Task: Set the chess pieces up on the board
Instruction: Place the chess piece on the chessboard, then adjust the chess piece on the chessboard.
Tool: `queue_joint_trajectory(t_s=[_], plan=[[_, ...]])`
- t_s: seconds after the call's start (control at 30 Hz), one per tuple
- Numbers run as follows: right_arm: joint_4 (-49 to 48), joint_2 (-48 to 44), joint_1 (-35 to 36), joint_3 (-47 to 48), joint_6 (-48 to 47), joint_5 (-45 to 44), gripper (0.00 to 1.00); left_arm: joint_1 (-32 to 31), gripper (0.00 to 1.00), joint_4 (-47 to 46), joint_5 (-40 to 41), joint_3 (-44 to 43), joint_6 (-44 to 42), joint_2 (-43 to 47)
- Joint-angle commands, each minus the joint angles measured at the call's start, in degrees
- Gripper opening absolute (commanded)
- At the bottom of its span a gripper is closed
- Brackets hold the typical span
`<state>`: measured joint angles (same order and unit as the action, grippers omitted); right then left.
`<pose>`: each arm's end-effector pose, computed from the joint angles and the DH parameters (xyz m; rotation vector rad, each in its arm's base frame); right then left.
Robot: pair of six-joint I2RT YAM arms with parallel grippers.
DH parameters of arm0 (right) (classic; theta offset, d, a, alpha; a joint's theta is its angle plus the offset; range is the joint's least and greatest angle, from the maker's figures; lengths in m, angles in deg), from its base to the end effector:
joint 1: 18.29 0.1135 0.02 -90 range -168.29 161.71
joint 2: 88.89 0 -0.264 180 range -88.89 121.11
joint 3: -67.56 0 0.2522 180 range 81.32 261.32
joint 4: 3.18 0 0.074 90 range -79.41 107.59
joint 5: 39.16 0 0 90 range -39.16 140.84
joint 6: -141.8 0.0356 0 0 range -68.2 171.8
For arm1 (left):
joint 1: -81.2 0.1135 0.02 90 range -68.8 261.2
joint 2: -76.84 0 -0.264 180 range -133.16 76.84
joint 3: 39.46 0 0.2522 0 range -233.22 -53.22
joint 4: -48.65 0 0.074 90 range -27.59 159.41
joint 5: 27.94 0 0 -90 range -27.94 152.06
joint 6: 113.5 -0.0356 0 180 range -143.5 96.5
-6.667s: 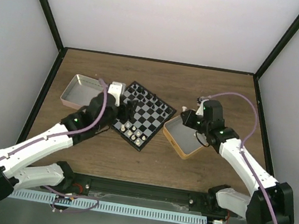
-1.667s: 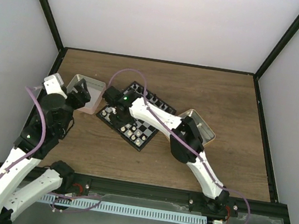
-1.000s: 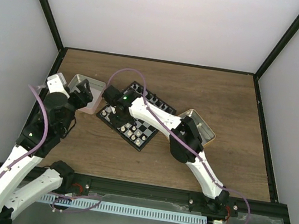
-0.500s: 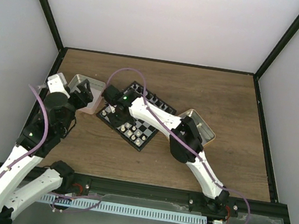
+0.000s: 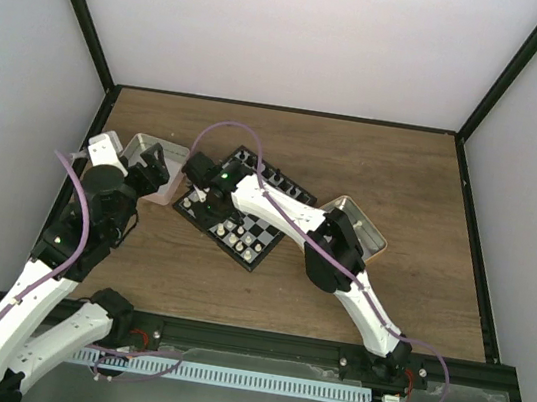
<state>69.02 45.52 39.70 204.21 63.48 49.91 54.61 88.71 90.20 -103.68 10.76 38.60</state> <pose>0.2625 0.4188 0.2090 -1.1103 2.6066 0.2671 0.1341 -0.0484 0.3617 -0.4623 1.7376 -0.3158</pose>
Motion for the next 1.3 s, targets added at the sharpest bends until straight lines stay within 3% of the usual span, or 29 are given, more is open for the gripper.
queue_joint_trajectory(t_s=[0.0, 0.17, 0.3, 0.4, 0.7, 1.1, 1.27], plan=[[-0.51, -2.25, 0.1, 0.25, 1.41, -1.0, 0.13, 0.34, 0.9, -0.42, -0.45, 0.47, 0.01, 0.01], [-0.34, -2.9, 0.08, -0.11, 2.38, -1.23, 0.15, 0.3, 0.9, -0.47, -0.61, 0.49, 0.06, -0.07], [-0.54, -3.18, 0.05, -0.73, 3.49, -2.38, 0.31, 0.32, 0.9, -0.46, -0.7, 0.55, 0.19, -0.04], [-0.84, -2.91, 0.1, -0.99, 3.7, -2.85, 0.35, 0.31, 0.9, -0.46, -0.74, 0.54, 0.17, -0.08], [-1.78, -1.11, -0.33, -1.39, 3.93, -3.99, 0.35, 0.3, 0.9, -0.46, -0.75, 0.72, 0.28, -0.17], [-3.32, -0.3, -0.69, -2.22, 3.63, -1.98, 0.24, 0.31, 0.9, -0.63, -0.84, 0.6, 0.23, -0.26], [-3.04, 0.06, -0.82, -3.11, 3.87, -3.31, 0.3, 0.29, 0.9, -0.73, -1.06, 0.59, 0.2, -0.4]])
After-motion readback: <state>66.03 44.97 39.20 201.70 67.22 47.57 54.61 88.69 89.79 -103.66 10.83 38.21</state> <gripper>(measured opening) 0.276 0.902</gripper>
